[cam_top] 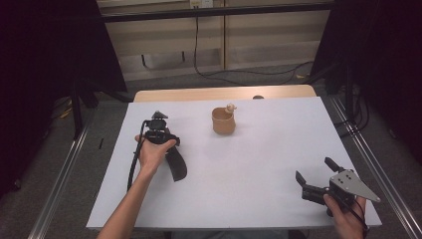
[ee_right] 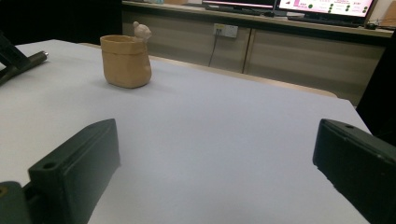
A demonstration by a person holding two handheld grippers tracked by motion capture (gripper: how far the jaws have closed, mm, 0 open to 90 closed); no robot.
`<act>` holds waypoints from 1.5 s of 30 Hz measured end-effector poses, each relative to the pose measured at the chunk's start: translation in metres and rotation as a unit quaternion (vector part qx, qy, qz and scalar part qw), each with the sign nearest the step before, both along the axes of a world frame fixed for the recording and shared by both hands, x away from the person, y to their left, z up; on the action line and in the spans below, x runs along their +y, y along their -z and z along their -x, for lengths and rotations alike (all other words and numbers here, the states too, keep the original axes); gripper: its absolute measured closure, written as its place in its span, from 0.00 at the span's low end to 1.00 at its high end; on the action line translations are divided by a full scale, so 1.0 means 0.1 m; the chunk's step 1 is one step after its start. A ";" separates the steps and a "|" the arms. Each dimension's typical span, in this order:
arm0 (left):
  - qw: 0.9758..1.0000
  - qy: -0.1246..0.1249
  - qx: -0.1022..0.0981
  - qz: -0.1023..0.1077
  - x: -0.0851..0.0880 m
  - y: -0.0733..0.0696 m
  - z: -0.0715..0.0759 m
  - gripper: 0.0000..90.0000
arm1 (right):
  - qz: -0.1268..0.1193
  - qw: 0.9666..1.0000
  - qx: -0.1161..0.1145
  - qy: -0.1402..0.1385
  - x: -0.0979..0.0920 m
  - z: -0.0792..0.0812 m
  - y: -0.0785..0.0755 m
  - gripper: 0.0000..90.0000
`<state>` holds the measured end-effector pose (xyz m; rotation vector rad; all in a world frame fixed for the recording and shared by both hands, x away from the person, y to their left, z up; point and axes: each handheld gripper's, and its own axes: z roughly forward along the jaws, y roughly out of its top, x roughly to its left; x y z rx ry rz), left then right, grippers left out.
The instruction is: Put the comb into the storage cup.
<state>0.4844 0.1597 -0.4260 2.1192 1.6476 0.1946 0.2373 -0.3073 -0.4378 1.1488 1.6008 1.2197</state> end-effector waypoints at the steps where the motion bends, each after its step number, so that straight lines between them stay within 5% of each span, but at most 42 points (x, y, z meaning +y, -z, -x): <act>1: 1.000 -0.001 0.000 0.001 -0.01 0.00 0.01 0.43 | 0.000 1.000 -0.001 -0.001 0.00 0.00 0.00 0.00; 11: 1.000 -0.020 0.011 -0.006 -0.04 0.00 0.02 0.56 | -0.002 1.000 0.000 0.000 -0.01 0.00 0.00 0.00; 14: 1.000 -0.010 0.006 -0.022 -0.06 0.00 0.03 0.57 | -0.003 1.000 0.004 -0.002 -0.01 0.00 0.01 0.00; 28: 0.999 -0.011 0.014 -0.033 -0.10 0.00 0.02 0.62 | -0.002 1.000 0.005 0.000 -0.01 -0.01 0.01 0.00; 39: 0.999 -0.001 0.022 -0.036 -0.02 0.00 -0.01 0.80 | -0.002 1.000 0.005 0.000 -0.01 -0.01 0.01 0.00; 45: 0.999 0.005 0.022 -0.042 -0.03 0.00 -0.01 0.81 | -0.002 1.000 0.005 -0.001 -0.01 -0.01 0.01 0.00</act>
